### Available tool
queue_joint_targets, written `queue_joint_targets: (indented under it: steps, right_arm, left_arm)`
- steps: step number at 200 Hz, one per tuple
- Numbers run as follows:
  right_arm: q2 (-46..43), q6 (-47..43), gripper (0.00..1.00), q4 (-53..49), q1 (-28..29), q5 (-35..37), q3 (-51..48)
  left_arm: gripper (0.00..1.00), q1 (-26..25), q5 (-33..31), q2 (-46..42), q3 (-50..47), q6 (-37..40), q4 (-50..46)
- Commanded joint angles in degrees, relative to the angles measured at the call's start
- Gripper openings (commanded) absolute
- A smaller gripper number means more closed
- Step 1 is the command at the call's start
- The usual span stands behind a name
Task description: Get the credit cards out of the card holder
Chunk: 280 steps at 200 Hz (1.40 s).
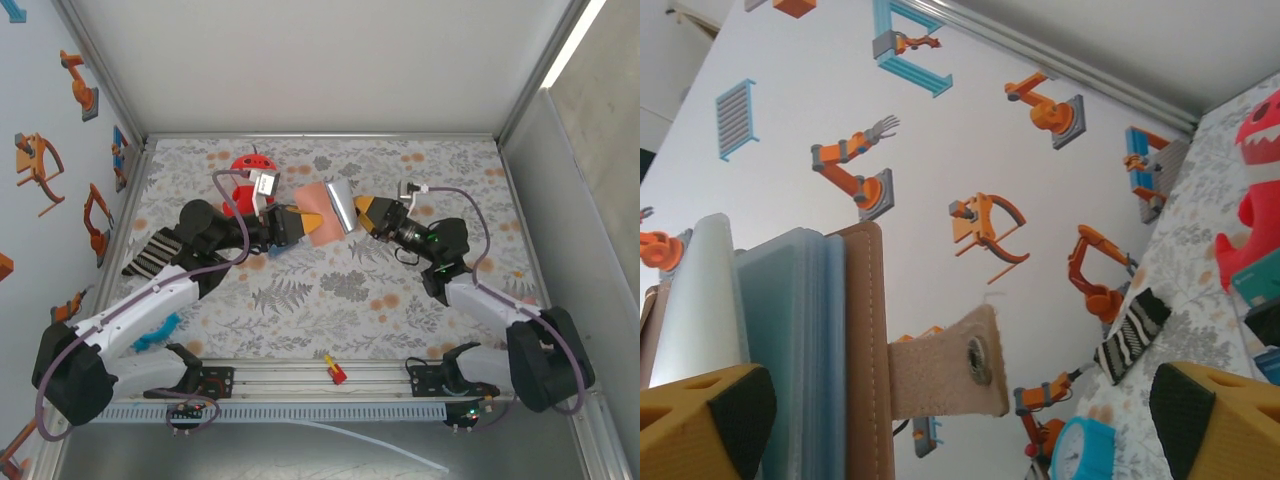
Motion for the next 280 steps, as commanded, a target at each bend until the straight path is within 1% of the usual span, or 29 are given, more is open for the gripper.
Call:
queue_joint_targets:
  steps: [1,30,69,108,125,156,163,187,194,206,238,258,280]
  right_arm:
    - [3.02,6.23,0.95,14.94,1.06,-1.67,0.01]
    - [3.54,5.05,0.95,15.0,2.87,-2.46,2.09]
    - [2.63,5.59,0.94,15.0,3.31,-2.61,5.07]
    - [1.93,5.64,0.88,14.96,3.45,-2.24,5.43]
    - [1.0,5.46,0.79,14.95,3.45,-2.12,5.22]
    - [0.67,5.26,0.51,14.72,3.45,-1.64,4.83]
    - [0.84,5.03,0.49,14.31,3.45,-1.26,4.5]
    - [1.35,2.37,0.5,10.52,3.37,0.11,3.1]
    - [1.34,1.46,0.52,9.02,3.37,0.63,2.65]
    - [1.2,0.11,0.61,6.87,3.39,1.32,1.8]
    - [-0.45,-0.1,0.74,6.68,3.37,1.1,0.1]
    - [-2.14,-0.18,0.76,5.63,3.41,0.97,-0.59]
    - [-2.94,0.46,0.8,6.17,3.45,1.03,-1.28]
  left_arm:
    - [0.0,-0.46,-1.25,0.36,2.09,4.15,0.24]
    - [0.0,-0.48,-1.76,1.62,2.19,4.33,0.79]
    - [0.0,-1.38,-1.76,2.35,1.83,3.29,3.17]
    - [0.0,-1.21,-1.92,1.28,1.18,3.44,3.34]
    - [0.0,-1.14,-1.98,0.53,1.05,4.33,1.51]
    - [0.0,-1.01,-1.94,-1.41,0.27,5.39,-0.8]
    - [0.0,-1.02,-1.98,-1.96,0.13,5.59,-1.16]
    - [0.0,-1.04,-1.85,-4.32,-0.01,6.46,-0.98]
    - [0.0,-1.06,-1.76,-5.03,0.0,7.03,-0.76]
    - [0.0,-1.16,-1.71,-6.34,0.08,8.17,-0.64]
    - [0.0,-1.24,-1.72,-8.41,1.1,12.69,-3.04]
    - [0.0,-1.19,-2.25,-8.3,2.63,15.85,-4.89]
    - [0.0,-1.27,-2.77,-6.55,3.89,16.05,-1.94]
